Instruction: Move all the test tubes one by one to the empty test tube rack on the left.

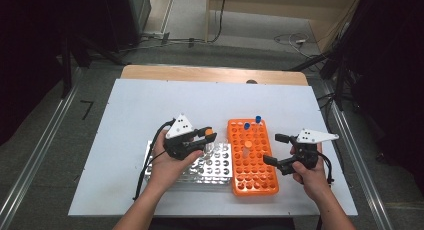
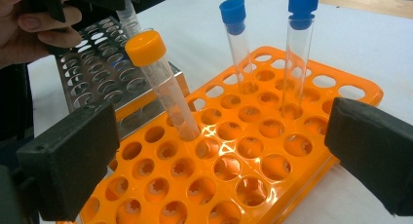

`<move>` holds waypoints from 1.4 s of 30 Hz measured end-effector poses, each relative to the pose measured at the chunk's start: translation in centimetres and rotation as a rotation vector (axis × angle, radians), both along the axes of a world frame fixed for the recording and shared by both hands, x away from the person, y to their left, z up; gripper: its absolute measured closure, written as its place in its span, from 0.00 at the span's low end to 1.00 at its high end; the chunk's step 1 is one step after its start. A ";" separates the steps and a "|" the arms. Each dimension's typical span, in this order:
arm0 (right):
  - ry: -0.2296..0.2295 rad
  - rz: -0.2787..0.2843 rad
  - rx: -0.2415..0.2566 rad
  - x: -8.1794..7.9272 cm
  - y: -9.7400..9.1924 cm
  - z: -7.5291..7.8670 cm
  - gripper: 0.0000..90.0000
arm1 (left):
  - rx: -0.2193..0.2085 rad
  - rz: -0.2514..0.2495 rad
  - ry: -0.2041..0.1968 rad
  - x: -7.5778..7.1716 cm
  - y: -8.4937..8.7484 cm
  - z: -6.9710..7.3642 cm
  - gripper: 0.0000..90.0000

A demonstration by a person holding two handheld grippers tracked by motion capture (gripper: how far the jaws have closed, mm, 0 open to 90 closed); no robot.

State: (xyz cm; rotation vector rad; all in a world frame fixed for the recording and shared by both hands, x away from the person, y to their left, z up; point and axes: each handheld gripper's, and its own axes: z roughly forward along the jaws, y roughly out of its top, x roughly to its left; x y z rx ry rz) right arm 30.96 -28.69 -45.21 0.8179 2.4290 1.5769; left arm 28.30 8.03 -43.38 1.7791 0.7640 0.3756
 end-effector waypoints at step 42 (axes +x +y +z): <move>-0.003 0.098 -0.099 0.1 4.4 -2.0 0.67 | -0.114 -0.057 0.058 -2.4 3.0 0.6 0.00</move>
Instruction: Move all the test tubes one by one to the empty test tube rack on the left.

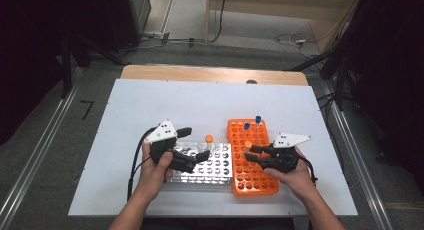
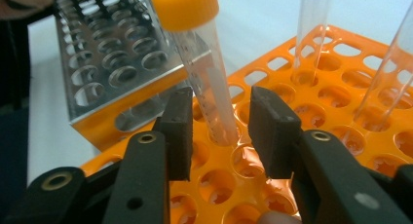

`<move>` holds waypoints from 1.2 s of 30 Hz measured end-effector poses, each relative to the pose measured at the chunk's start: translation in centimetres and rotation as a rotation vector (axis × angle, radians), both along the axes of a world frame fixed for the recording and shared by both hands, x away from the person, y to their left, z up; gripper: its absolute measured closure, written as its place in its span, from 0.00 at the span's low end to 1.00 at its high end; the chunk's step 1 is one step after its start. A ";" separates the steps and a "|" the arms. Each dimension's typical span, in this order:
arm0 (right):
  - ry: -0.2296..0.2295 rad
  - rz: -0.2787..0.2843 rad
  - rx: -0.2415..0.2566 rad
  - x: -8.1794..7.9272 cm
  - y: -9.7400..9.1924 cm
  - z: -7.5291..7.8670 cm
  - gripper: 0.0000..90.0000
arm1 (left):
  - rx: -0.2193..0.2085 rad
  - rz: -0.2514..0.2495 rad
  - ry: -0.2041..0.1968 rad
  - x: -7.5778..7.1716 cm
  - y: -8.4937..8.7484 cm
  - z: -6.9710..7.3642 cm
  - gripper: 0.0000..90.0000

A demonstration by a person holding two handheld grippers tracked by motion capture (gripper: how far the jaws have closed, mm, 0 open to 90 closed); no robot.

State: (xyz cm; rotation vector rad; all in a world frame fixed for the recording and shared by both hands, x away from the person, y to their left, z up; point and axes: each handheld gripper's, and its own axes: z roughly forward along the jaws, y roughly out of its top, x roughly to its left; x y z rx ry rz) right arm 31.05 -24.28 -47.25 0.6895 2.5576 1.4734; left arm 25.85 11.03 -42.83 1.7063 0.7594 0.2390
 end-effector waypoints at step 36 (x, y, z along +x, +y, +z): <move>-0.064 -0.039 0.082 -0.8 -0.6 2.3 0.81 | 0.012 -0.023 -0.026 -0.4 -0.4 0.2 0.00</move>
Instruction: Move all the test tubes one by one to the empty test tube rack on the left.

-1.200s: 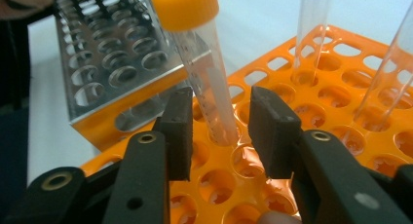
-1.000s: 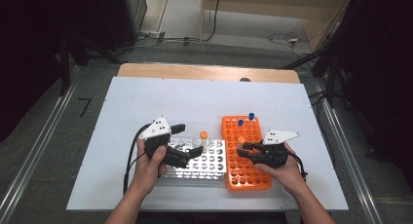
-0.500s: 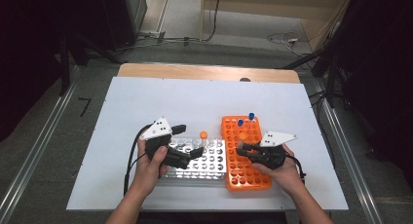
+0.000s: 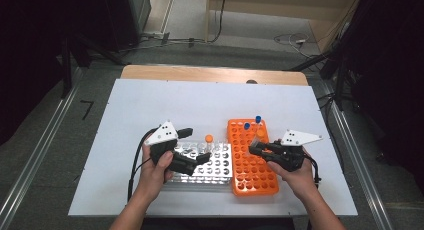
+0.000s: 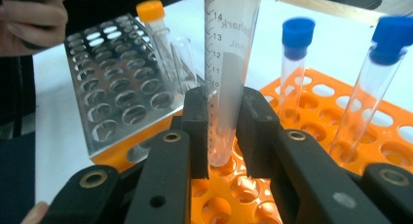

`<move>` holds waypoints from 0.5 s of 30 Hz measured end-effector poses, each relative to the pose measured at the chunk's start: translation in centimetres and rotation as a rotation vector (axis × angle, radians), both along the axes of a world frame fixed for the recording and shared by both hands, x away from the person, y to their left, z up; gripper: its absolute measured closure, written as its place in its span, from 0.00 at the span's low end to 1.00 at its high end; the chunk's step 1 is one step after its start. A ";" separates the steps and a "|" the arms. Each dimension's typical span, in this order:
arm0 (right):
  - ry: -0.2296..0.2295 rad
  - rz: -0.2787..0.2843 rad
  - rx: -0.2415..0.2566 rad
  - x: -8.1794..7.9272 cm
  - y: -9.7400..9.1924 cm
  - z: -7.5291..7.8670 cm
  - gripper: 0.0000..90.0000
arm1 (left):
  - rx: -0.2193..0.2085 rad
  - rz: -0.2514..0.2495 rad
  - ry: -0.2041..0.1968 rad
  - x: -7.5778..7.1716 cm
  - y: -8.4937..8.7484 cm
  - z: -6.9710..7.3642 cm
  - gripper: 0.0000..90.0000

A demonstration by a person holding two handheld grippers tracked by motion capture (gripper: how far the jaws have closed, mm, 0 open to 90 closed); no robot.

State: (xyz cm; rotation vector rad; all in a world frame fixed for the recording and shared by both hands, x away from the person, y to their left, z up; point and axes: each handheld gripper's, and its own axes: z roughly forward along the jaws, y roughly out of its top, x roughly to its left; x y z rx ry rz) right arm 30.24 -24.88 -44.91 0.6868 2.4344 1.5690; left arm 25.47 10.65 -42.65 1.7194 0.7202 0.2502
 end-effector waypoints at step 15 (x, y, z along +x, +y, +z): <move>0.005 0.077 0.023 -2.0 1.7 2.0 0.81 | -0.018 -0.050 -0.016 -0.6 -1.2 1.0 0.00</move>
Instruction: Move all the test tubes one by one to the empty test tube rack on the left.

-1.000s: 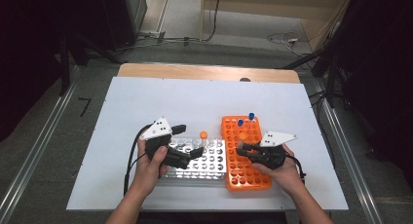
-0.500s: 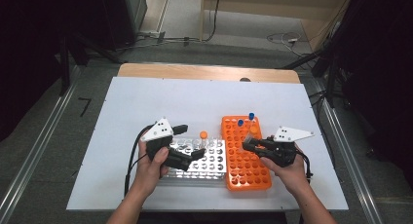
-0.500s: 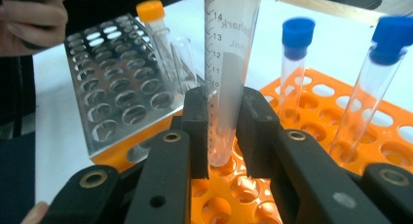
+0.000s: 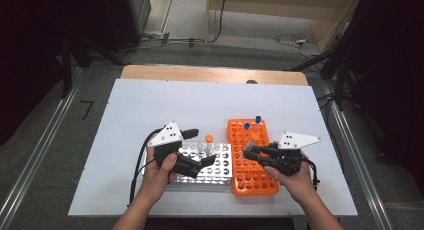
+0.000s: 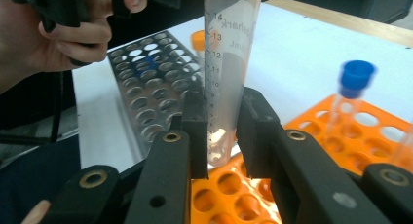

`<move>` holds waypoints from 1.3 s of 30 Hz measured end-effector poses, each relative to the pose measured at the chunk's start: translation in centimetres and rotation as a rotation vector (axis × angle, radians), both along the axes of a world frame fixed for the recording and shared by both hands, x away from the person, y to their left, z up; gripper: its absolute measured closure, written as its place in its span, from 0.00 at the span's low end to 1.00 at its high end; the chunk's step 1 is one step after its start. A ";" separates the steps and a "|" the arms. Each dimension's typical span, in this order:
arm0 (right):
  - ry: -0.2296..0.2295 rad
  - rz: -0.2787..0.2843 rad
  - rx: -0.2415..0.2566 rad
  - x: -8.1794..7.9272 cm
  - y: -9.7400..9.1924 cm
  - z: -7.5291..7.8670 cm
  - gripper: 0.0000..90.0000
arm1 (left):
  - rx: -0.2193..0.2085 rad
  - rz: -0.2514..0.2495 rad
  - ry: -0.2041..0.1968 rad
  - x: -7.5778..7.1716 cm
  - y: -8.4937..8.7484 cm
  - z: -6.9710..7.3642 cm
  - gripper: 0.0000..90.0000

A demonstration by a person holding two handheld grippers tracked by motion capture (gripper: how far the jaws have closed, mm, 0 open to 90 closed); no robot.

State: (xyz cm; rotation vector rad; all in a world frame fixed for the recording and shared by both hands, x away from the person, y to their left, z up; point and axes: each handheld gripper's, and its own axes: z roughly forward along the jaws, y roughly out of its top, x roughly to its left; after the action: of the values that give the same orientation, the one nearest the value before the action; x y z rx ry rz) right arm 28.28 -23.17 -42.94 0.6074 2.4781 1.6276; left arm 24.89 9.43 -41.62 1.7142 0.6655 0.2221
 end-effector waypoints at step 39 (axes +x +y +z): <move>0.025 0.147 -0.039 -2.8 5.3 -0.2 0.81 | -0.011 -0.129 -0.037 -1.4 -4.0 1.1 0.71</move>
State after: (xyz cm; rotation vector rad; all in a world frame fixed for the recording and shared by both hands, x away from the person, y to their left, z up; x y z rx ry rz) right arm 25.49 -17.90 -43.11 0.4530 2.6225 1.6249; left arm 23.44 5.41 -40.57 1.7316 0.5263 0.1591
